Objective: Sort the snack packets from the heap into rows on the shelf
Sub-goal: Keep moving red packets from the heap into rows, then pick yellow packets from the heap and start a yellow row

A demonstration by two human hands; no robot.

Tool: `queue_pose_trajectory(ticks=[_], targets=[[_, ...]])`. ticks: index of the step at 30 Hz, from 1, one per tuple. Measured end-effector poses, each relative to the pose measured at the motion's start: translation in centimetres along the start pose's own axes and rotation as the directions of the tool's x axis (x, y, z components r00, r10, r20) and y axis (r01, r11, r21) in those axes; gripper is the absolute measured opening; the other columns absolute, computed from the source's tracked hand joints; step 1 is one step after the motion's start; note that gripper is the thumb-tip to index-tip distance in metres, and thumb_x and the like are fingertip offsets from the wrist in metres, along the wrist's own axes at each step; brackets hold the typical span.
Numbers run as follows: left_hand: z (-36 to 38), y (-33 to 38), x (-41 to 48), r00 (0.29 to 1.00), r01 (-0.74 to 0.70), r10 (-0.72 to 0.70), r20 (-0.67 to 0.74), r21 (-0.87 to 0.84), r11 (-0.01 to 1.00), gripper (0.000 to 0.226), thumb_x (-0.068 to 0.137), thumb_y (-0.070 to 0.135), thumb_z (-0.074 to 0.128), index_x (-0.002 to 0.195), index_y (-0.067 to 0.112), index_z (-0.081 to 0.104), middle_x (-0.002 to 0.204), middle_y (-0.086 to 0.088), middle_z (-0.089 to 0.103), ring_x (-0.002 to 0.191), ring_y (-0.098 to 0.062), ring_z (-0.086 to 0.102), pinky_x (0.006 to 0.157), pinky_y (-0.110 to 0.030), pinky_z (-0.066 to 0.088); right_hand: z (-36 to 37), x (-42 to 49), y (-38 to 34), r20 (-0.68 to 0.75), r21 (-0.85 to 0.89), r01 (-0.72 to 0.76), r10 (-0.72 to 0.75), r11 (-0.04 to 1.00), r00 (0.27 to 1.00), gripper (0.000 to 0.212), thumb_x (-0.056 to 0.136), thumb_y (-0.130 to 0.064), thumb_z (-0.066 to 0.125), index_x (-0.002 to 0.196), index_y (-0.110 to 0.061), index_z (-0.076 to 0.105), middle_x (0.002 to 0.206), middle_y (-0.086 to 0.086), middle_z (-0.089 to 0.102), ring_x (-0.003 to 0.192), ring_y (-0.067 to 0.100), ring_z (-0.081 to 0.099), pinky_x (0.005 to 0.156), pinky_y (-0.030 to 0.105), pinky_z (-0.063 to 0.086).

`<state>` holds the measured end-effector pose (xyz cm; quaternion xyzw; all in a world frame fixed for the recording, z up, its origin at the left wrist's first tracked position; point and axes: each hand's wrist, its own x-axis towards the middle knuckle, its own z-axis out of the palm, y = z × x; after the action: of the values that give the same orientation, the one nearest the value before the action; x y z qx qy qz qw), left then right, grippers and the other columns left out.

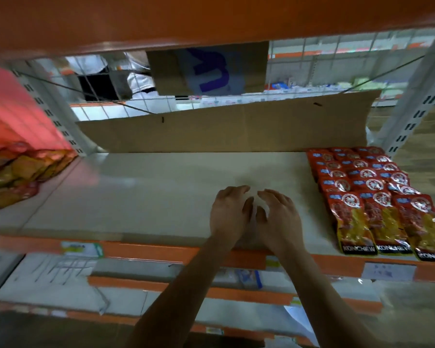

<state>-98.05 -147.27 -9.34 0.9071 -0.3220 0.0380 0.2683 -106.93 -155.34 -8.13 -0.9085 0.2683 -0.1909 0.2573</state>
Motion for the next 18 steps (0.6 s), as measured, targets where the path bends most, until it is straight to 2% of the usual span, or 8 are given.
queue_pose_trajectory(ticks=[5,10,18], targets=[[-4.2,-8.3,-0.4,0.998,0.029,-0.025,-0.06,0.068,0.997,0.041,0.095,0.036,0.05,0.133,0.02,0.054,0.134,0.001,0.057,0.126,-0.016,0.046,0.103,-0.027,0.038,5.7,1.2,-6.6,0.109,-0.057,0.113,-0.106,0.992,0.988,0.041,0.094,-0.022,0.051,0.134,-0.017,0.052,0.141,0.002,0.05,0.132,0.019,0.04,0.105,0.028,0.035],[-9.6,-17.8,-0.3,0.995,0.078,-0.072,-0.068,0.093,0.993,0.044,0.095,0.034,0.05,0.135,0.017,0.052,0.139,-0.004,0.053,0.13,-0.021,0.042,0.106,-0.036,0.039,12.5,1.8,-15.4,0.164,-0.012,0.135,-0.131,0.991,0.978,0.043,0.094,-0.02,0.052,0.137,-0.017,0.049,0.143,0.003,0.047,0.134,0.02,0.037,0.108,0.03,0.032],[-18.1,-31.7,0.4,0.991,0.132,-0.126,-0.04,0.181,0.975,0.05,0.093,0.036,0.051,0.14,0.019,0.046,0.145,-0.006,0.045,0.134,-0.024,0.037,0.108,-0.038,0.033,22.1,2.5,-28.7,0.212,0.039,0.117,-0.122,0.992,0.969,0.044,0.092,-0.02,0.055,0.136,-0.016,0.049,0.142,0.003,0.047,0.131,0.021,0.04,0.106,0.03,0.032]])
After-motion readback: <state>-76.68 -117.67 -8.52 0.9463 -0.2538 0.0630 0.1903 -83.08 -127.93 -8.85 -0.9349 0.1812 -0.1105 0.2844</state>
